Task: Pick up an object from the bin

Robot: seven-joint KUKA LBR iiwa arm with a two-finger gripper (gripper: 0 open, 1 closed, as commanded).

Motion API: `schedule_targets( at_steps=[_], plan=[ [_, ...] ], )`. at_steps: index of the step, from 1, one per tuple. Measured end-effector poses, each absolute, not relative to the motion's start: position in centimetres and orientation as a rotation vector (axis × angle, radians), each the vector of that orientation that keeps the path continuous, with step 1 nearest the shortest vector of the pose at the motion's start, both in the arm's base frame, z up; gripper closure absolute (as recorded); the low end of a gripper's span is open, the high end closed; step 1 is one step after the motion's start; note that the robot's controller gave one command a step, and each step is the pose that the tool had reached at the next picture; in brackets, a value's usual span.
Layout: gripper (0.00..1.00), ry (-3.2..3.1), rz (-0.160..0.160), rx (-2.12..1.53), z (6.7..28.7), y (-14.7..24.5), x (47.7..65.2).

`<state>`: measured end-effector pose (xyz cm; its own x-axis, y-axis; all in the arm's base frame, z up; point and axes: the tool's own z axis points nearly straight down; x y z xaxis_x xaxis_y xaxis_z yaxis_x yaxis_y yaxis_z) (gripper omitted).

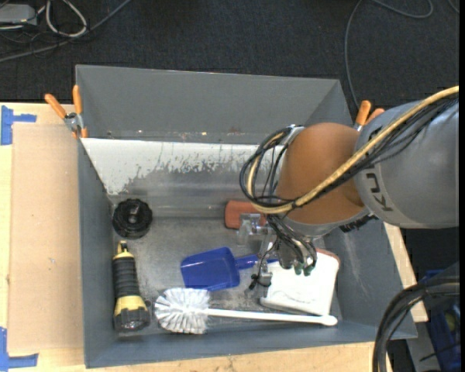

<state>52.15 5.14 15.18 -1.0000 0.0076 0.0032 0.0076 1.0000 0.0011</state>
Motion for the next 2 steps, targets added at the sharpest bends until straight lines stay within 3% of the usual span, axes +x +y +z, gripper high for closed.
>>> schedule_targets(
  at_steps=[2],
  plan=[
    [0.0, -3.138, -0.001, 0.004, 15.22, 5.52, 52.44]
  ],
)
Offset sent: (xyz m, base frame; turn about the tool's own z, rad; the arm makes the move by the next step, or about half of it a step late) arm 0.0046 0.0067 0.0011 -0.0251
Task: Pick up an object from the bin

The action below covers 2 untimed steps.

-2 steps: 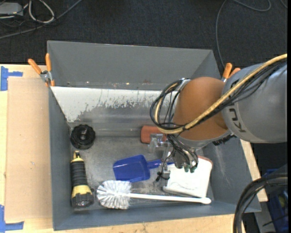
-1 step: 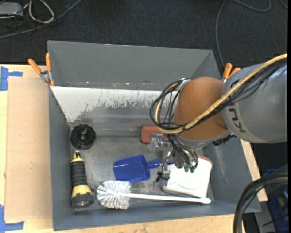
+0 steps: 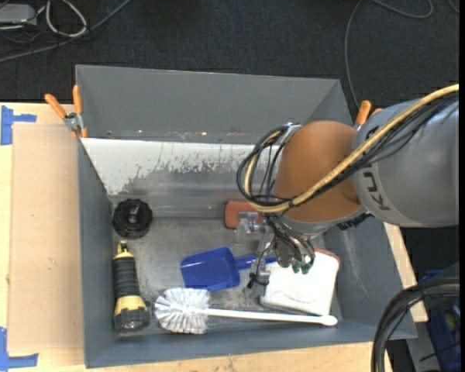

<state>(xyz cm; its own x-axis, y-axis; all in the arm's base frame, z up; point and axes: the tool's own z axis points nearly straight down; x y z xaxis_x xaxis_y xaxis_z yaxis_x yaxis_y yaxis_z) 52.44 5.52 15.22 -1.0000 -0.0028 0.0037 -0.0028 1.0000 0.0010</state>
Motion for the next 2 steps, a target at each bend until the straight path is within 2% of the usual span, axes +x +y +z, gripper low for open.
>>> schedule_targets(
  at_steps=[1, 2],
  plan=[
    [0.0, -3.137, -0.003, -0.035, 17.2, 5.4, 53.1],
    [0.0, -3.131, -0.003, -0.245, 12.0, 6.3, 53.4]
  ],
)
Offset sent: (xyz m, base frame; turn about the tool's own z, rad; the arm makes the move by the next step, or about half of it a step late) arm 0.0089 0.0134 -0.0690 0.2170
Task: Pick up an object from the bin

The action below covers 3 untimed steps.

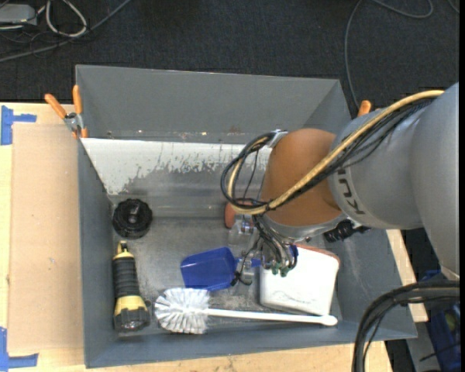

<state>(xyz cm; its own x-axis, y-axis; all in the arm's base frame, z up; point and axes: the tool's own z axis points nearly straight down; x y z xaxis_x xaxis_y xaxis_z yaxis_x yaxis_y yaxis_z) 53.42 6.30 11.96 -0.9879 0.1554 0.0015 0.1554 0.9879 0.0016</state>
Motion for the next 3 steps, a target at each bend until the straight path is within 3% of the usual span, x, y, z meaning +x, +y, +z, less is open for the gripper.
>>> schedule_targets(
  at_steps=[1, 2, 3],
  plan=[
    [0.0, -3.123, 0.001, -0.233, 11.4, 6.3, 52.6],
    [0.0, -3.122, -0.004, -0.314, 10.0, 6.9, 53.6],
    [0.0, -3.133, -0.003, -0.23, 7.6, 8.2, 52.1]
  ],
)
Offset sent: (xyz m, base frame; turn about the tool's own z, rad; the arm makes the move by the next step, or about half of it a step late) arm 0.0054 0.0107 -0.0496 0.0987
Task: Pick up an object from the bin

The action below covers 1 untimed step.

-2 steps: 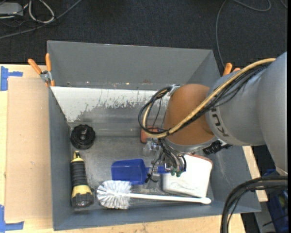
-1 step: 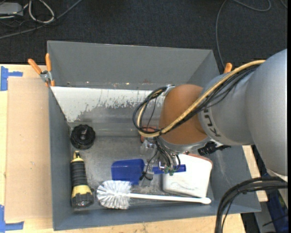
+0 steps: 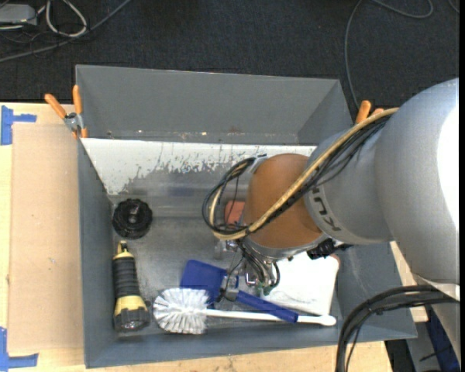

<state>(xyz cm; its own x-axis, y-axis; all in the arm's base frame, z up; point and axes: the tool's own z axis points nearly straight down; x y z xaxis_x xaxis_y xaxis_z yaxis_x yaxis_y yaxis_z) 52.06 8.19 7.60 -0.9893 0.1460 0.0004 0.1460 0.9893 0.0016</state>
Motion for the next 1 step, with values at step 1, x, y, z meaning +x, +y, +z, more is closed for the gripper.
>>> schedule_targets(
  at_steps=[1],
  plan=[
    [1.0, -3.114, -0.001, -0.36, 6.98, 8.27, 53.13]
  ],
)
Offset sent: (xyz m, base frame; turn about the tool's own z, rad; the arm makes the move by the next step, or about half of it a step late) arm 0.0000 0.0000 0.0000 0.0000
